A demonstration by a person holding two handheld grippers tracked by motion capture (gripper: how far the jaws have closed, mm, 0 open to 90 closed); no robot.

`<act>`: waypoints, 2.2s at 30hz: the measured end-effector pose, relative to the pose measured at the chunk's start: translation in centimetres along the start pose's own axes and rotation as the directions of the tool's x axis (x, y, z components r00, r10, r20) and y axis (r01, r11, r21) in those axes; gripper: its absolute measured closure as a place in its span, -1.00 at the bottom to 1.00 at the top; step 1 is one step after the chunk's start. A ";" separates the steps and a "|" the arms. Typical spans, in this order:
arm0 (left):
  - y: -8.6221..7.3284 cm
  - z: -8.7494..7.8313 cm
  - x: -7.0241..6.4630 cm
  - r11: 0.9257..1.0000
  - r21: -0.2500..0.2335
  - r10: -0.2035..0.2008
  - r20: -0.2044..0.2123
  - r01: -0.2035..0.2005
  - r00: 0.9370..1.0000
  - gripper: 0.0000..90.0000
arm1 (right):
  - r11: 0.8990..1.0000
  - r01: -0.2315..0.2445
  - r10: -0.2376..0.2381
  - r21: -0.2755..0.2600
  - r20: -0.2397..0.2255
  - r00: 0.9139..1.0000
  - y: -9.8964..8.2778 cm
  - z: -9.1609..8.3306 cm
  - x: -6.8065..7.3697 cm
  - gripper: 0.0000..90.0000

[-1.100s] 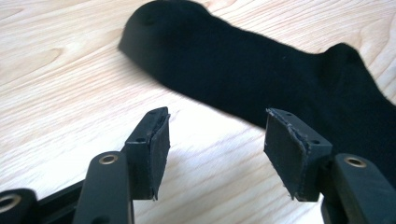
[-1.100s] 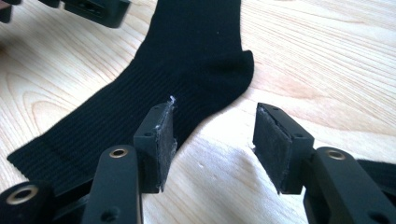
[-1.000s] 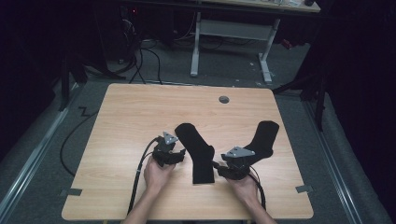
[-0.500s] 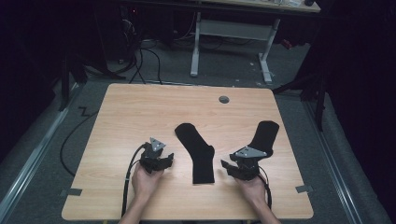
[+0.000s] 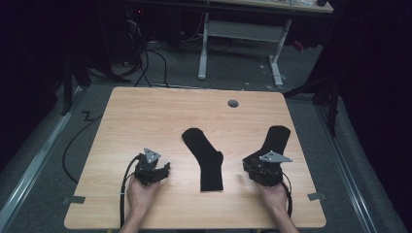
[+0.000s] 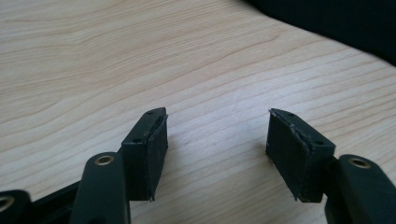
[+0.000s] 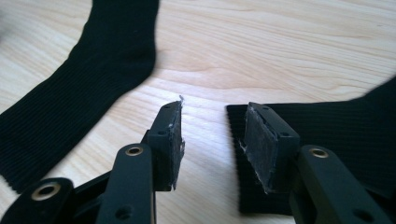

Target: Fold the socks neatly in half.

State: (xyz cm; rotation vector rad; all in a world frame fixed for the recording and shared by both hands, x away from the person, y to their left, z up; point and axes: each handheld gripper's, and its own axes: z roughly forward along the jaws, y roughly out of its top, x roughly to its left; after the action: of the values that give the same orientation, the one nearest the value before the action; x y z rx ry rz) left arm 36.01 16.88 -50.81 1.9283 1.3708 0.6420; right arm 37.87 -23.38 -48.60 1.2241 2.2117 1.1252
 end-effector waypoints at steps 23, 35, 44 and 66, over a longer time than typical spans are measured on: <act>-1.0 -0.9 0.6 1.000 -0.003 -0.006 -0.001 0.006 1.000 -0.32 | 0.988 -0.146 0.151 -0.051 0.142 0.978 1.2 -1.5 -5.4 0.20; -1.1 -0.9 0.7 1.000 -0.003 -0.009 0.003 0.009 1.000 -0.32 | 0.985 -0.171 0.161 0.015 0.275 0.948 1.7 0.5 -7.7 0.25; -1.1 -0.9 0.7 1.000 -0.004 -0.008 0.002 0.008 1.000 -0.32 | 0.975 -0.214 0.181 0.063 0.339 0.923 1.8 2.2 -8.9 0.27; -1.1 -0.9 0.6 1.000 -0.003 -0.006 0.000 0.006 1.000 -0.32 | 0.981 -0.149 0.113 0.127 0.252 0.961 1.7 3.2 -7.3 0.78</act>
State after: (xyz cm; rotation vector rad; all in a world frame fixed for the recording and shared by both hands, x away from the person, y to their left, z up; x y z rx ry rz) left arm 34.91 17.94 -51.01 1.9208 1.3744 0.6413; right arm 44.89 -27.47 -49.62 1.5022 2.0798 0.8193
